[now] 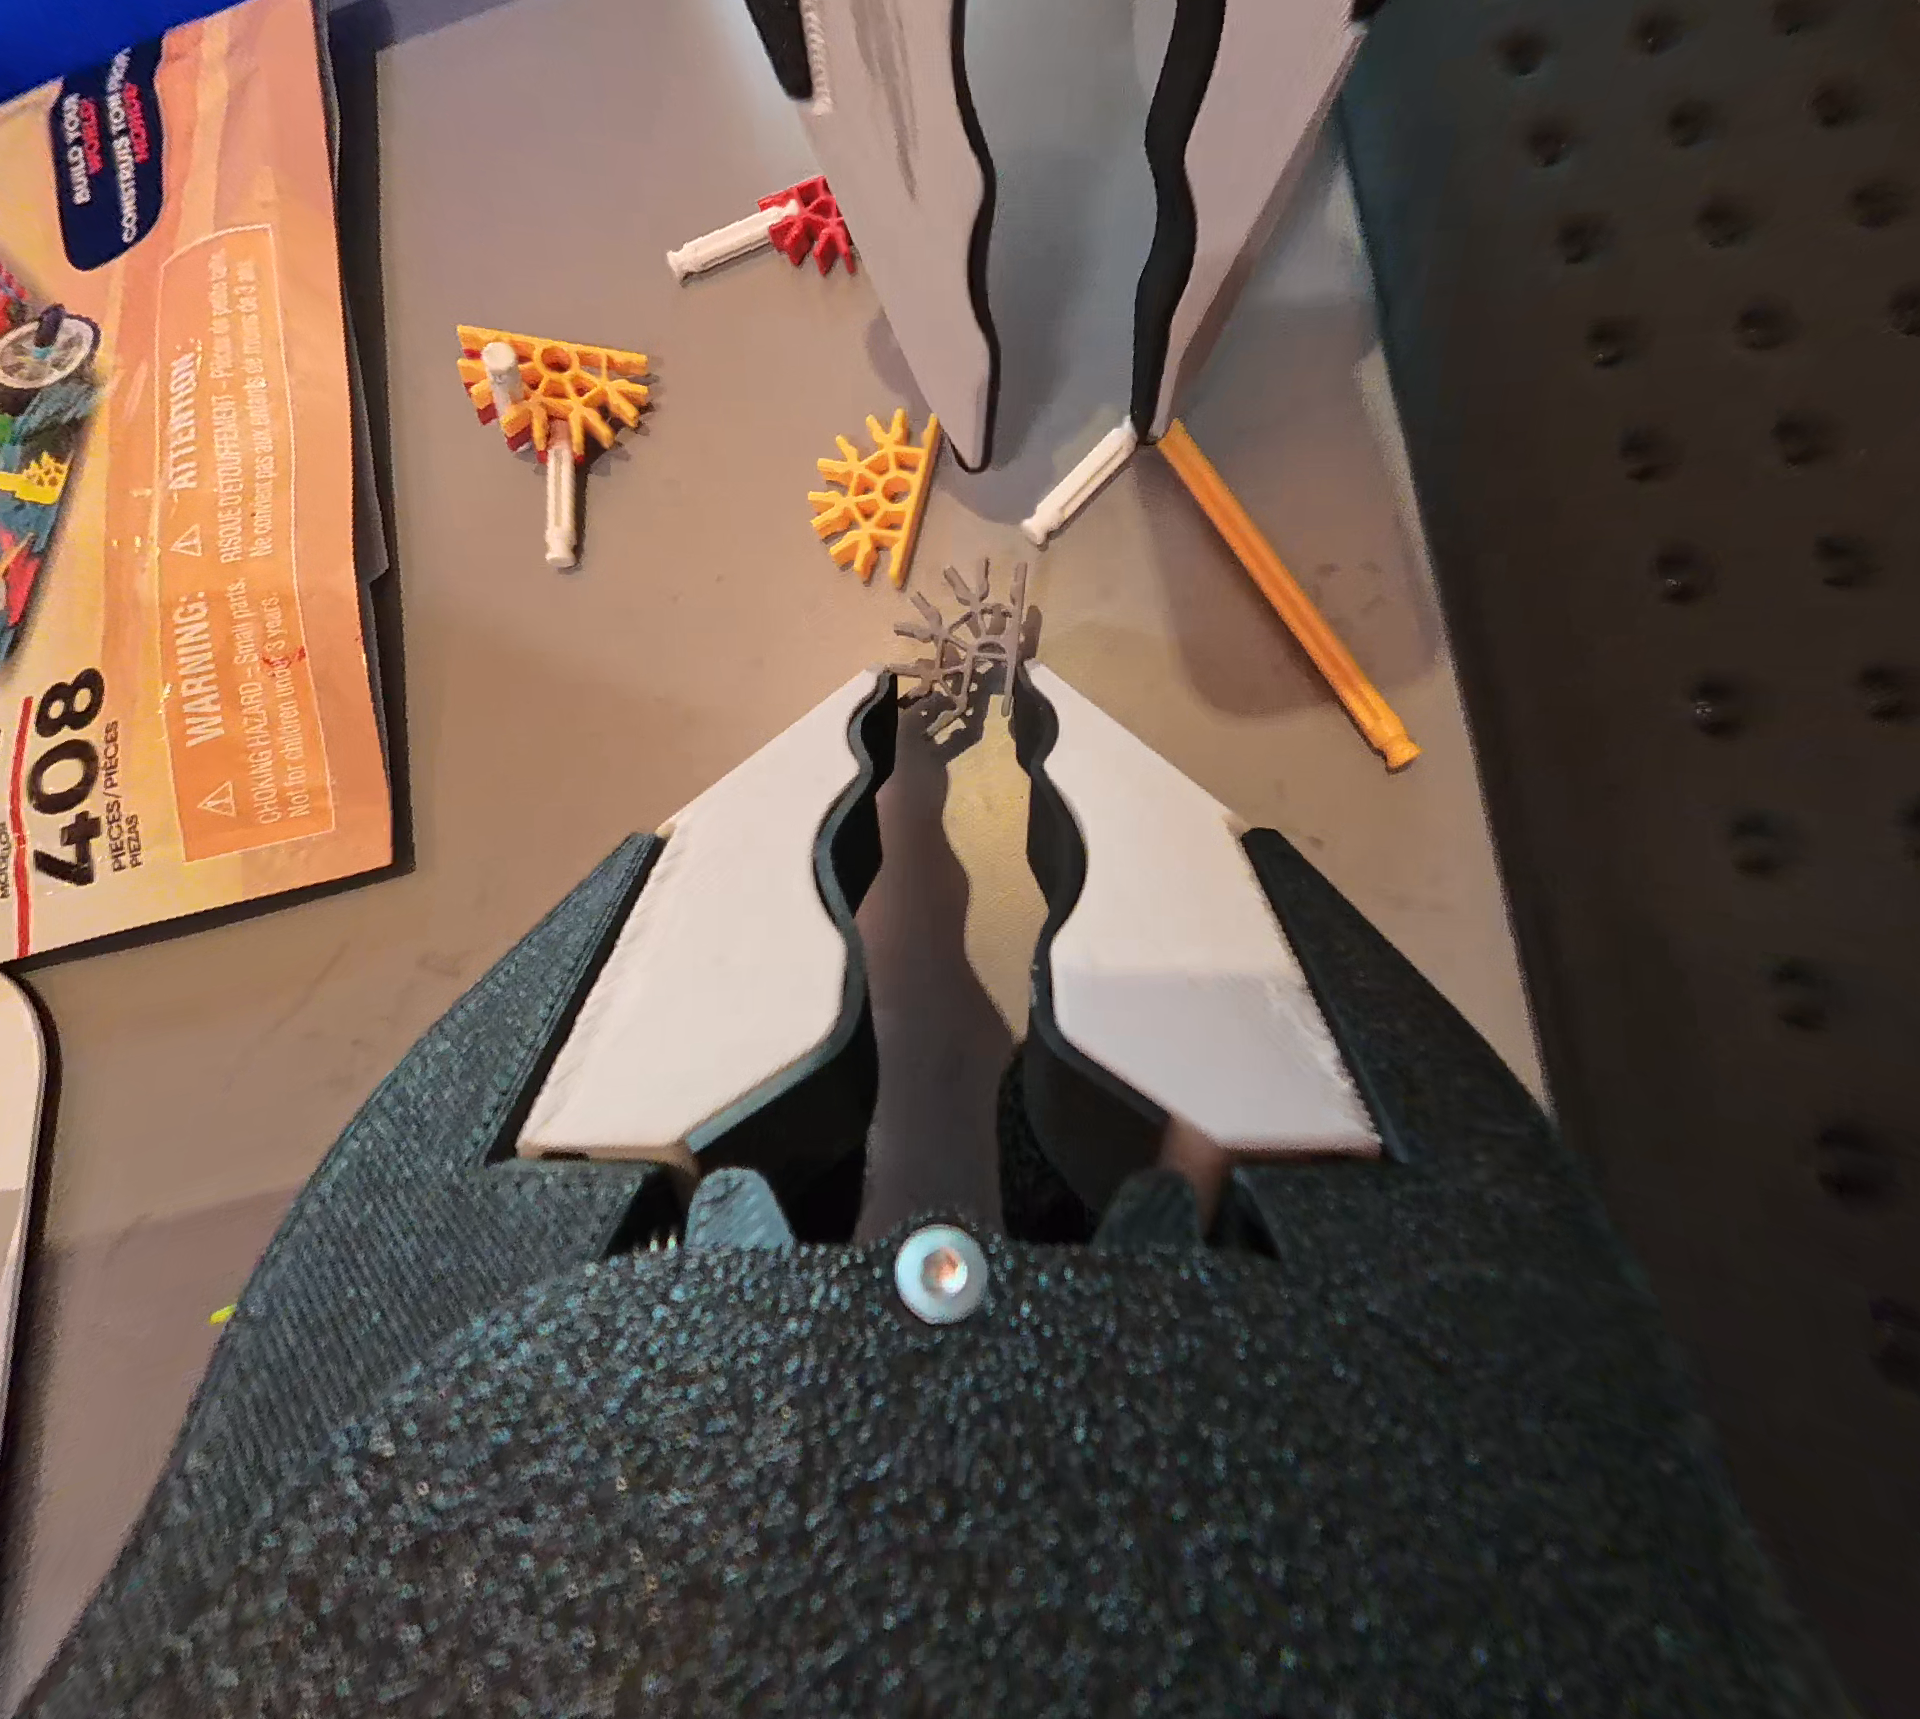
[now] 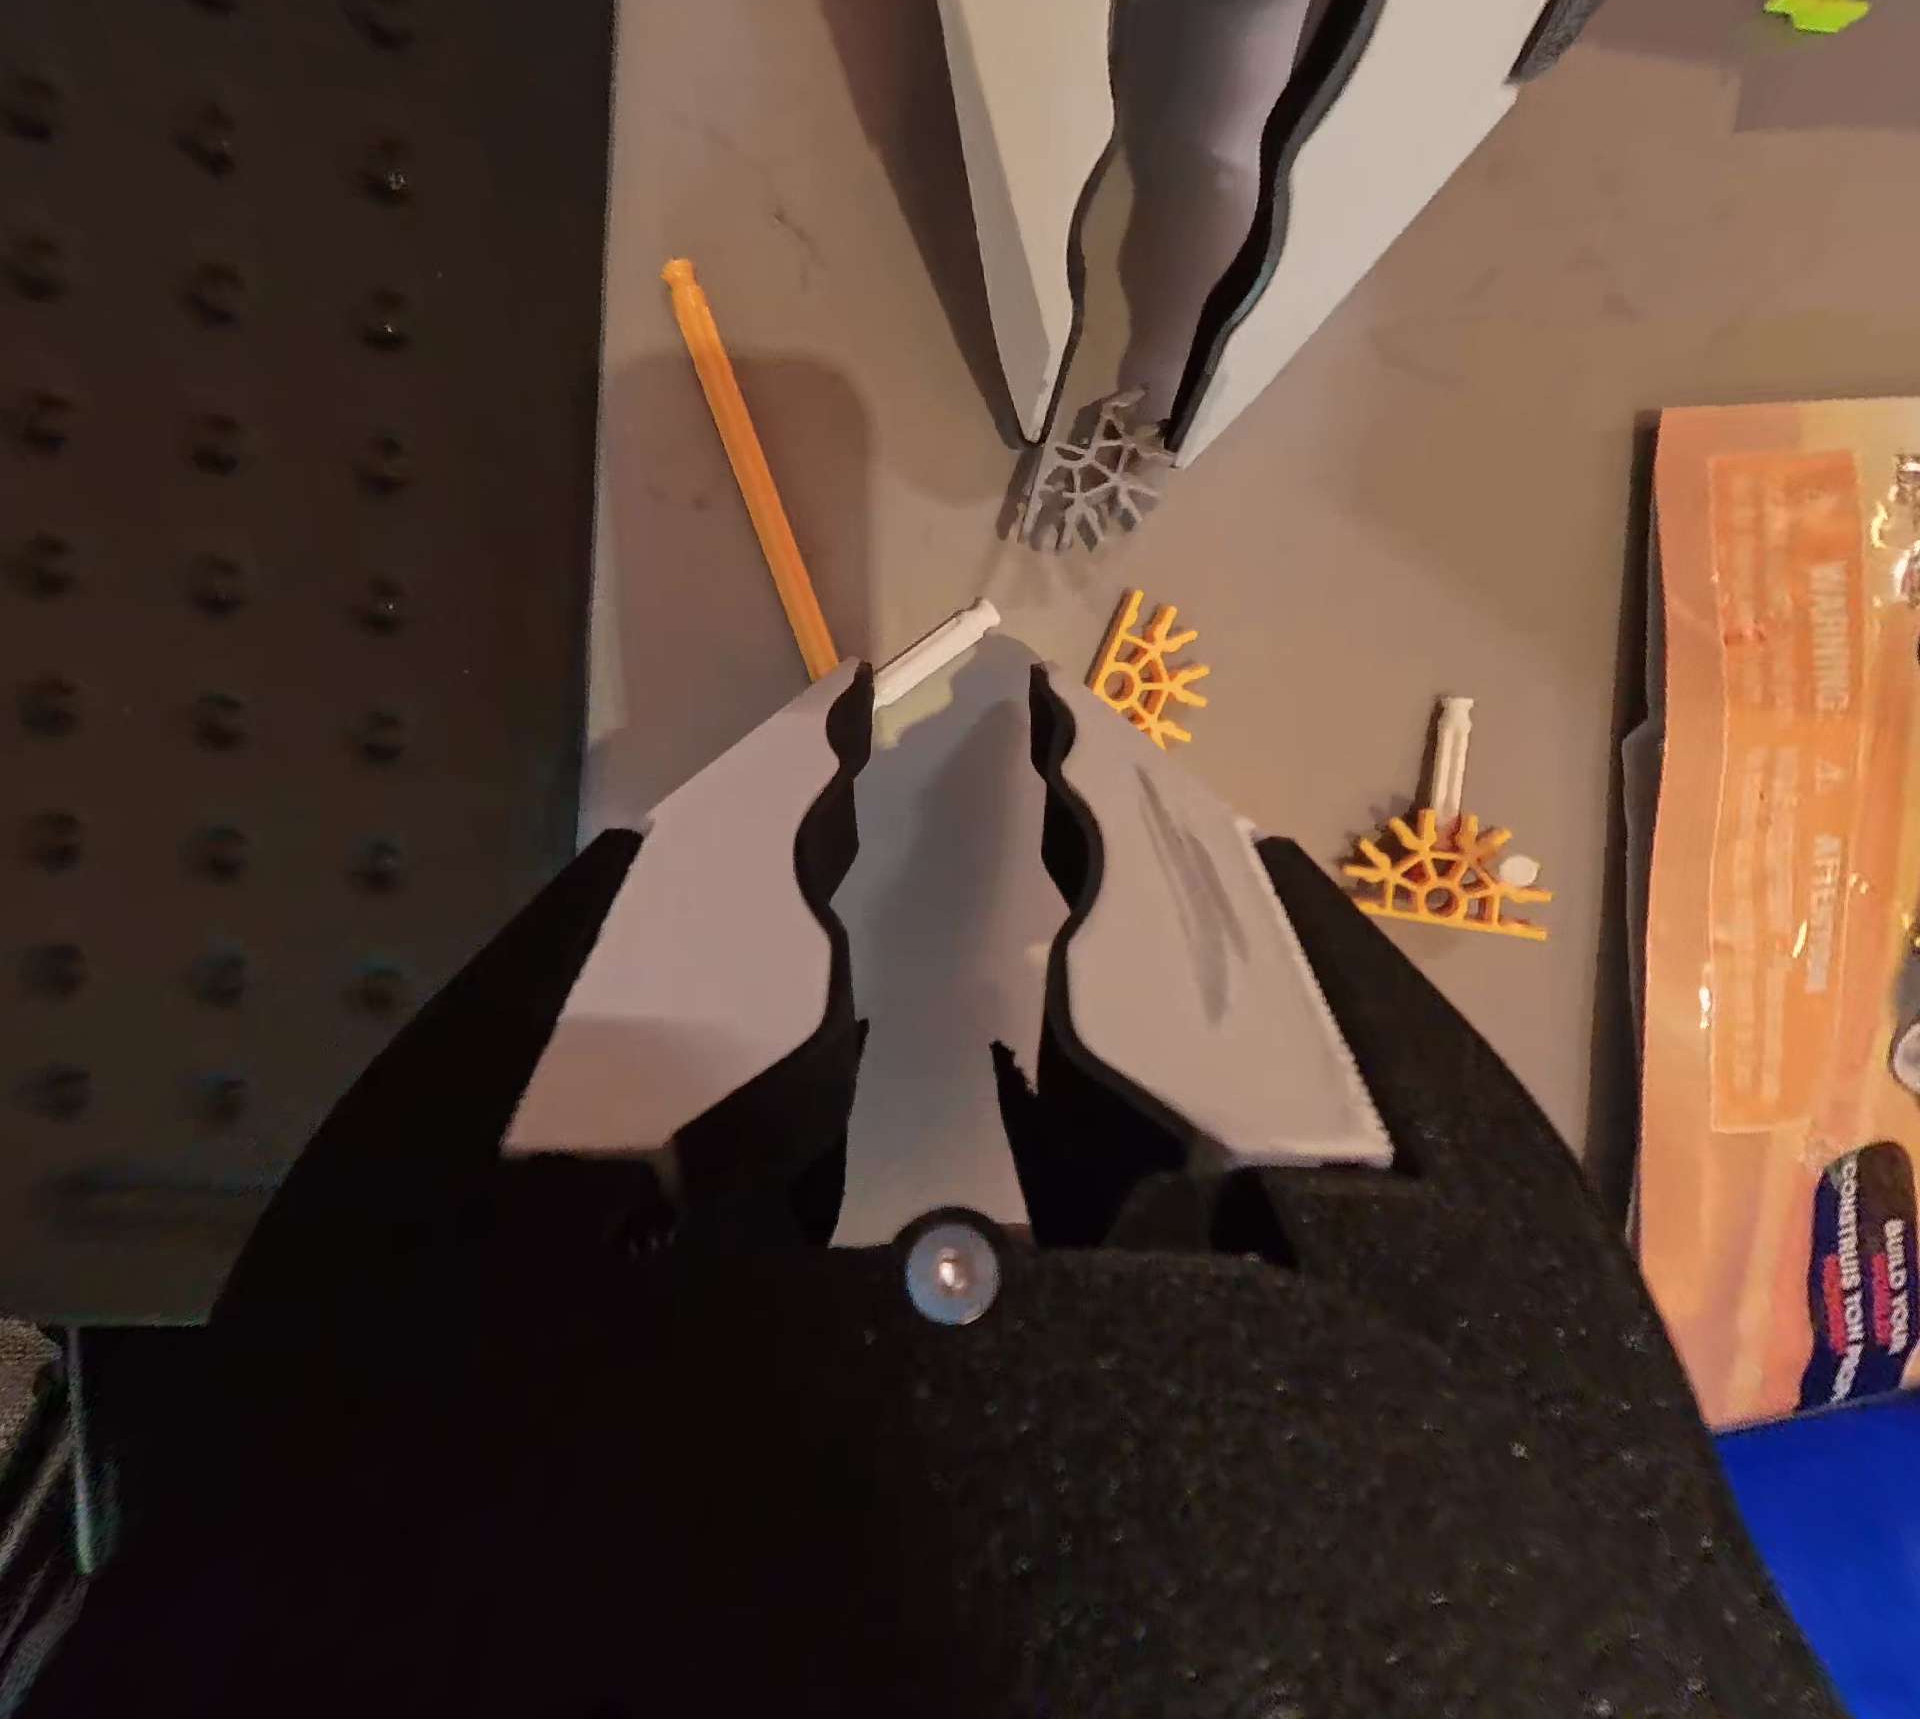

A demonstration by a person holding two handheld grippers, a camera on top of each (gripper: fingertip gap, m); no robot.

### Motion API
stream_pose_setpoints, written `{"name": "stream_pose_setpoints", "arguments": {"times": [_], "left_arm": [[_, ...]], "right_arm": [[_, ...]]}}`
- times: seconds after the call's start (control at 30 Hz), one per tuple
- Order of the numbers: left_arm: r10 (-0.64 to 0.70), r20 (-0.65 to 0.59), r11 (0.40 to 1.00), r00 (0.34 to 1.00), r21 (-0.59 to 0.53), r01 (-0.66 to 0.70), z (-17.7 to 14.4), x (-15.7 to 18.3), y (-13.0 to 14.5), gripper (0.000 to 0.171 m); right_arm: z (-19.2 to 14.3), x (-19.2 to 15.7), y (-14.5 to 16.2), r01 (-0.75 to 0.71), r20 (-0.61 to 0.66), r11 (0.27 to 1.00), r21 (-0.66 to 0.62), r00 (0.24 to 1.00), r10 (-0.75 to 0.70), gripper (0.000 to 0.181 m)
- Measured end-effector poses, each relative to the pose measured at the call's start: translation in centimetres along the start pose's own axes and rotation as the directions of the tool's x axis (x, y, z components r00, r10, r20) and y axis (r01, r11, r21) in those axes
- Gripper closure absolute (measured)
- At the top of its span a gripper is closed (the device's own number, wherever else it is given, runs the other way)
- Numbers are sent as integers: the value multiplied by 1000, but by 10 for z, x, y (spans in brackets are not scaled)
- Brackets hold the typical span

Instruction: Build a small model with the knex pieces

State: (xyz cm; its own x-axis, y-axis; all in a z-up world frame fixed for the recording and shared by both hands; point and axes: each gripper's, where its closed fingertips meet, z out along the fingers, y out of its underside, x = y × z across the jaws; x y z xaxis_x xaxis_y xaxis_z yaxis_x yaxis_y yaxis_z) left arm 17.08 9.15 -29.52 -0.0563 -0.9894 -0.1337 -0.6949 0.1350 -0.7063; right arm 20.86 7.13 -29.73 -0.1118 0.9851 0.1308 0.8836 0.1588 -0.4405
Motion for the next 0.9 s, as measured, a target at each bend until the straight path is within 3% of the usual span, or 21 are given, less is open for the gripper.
{"name": "stream_pose_setpoints", "arguments": {"times": [0.17, 0.23, 0.4, 0.6, 0.9], "left_arm": [[-13, -2, 1000, 1000, 2, 13, 0, -4, 2, 150], [-10, -6, 1000, 1000, 2, 10, 0, -4, 2, 150], [-7, -5, 1000, 1000, -6, 7, 0, -4, 4, 150], [-15, -7, 1000, 1000, -6, 15, 0, -4, 4, 150], [-20, -22, 1000, 1000, -7, 19, 2, 0, 2, 150]], "right_arm": [[-2, 6, 3, 49, 33, 999, 6, 998, -49, 152], [3, 4, 9, 100, 37, 994, -39, 994, -99, 147], [3, -5, 5, 153, 66, 988, -13, 986, -152, 134], [-2, 0, 17, 18, 36, 998, -64, 999, -15, 129], [-4, -14, 22, -237, -33, 972, -4, 971, 237, 135]]}}
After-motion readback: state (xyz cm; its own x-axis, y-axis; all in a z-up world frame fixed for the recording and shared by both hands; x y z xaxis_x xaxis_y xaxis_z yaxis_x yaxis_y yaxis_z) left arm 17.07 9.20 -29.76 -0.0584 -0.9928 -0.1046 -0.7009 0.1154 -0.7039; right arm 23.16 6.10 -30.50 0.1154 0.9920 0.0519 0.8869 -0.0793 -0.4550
